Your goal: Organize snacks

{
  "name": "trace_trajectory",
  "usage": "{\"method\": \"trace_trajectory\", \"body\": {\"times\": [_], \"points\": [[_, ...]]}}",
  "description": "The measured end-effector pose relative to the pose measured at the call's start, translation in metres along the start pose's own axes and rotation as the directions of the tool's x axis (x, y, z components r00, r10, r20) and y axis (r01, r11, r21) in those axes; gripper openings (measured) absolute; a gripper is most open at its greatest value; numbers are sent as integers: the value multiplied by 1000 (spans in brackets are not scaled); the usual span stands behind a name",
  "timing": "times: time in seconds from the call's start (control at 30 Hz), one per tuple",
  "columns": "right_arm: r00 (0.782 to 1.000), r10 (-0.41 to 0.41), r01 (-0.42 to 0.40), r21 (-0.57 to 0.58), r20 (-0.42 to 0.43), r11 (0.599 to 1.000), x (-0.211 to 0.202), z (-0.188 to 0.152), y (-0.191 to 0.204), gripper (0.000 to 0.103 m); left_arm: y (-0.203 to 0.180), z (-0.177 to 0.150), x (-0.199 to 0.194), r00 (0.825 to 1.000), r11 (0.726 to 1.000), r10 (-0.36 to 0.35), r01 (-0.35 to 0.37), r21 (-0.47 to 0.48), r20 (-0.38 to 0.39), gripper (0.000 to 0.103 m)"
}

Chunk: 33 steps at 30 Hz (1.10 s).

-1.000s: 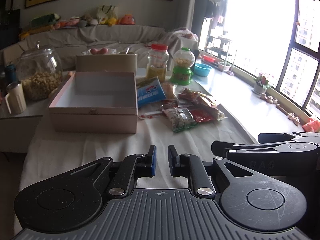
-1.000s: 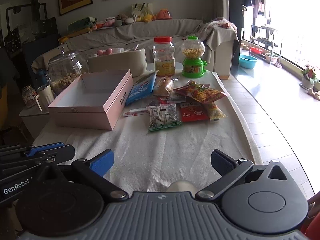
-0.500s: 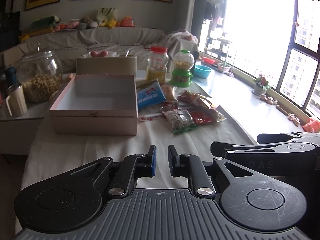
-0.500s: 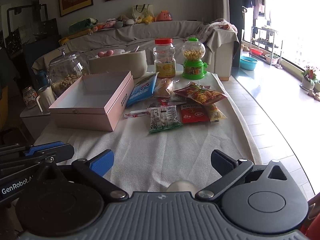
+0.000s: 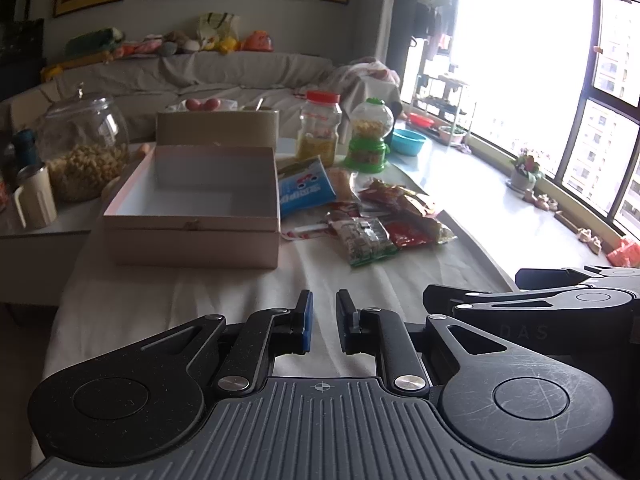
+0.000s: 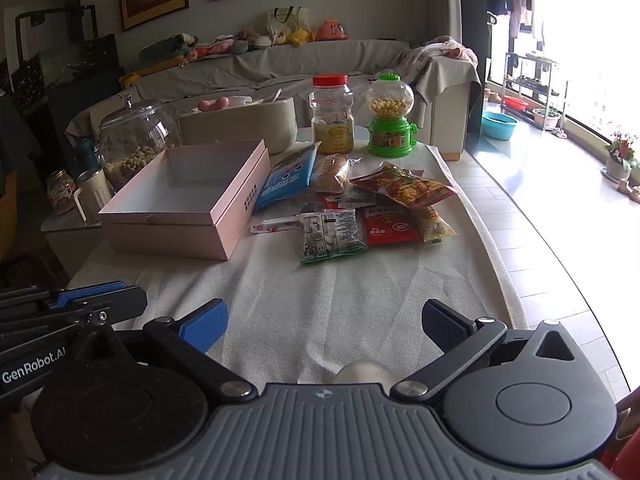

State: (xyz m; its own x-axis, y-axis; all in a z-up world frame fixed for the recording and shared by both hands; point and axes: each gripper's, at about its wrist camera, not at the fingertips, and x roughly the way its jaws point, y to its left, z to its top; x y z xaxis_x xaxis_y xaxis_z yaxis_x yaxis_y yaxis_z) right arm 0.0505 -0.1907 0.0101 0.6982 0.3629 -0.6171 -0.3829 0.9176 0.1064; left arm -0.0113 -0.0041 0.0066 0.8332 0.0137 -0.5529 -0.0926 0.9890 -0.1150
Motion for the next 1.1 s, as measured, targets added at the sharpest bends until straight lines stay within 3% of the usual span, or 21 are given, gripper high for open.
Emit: {"method": "trace_trajectory", "body": {"times": [0.8, 1.1], "points": [[1000, -12, 12, -10, 2, 1000, 3, 0, 1, 103, 1, 1, 4, 1000, 1000, 5, -5, -14, -17, 17], [1000, -5, 6, -12, 4, 1000, 11, -1, -5, 103, 7, -1, 22, 998, 999, 13, -15, -31, -63, 17]]}}
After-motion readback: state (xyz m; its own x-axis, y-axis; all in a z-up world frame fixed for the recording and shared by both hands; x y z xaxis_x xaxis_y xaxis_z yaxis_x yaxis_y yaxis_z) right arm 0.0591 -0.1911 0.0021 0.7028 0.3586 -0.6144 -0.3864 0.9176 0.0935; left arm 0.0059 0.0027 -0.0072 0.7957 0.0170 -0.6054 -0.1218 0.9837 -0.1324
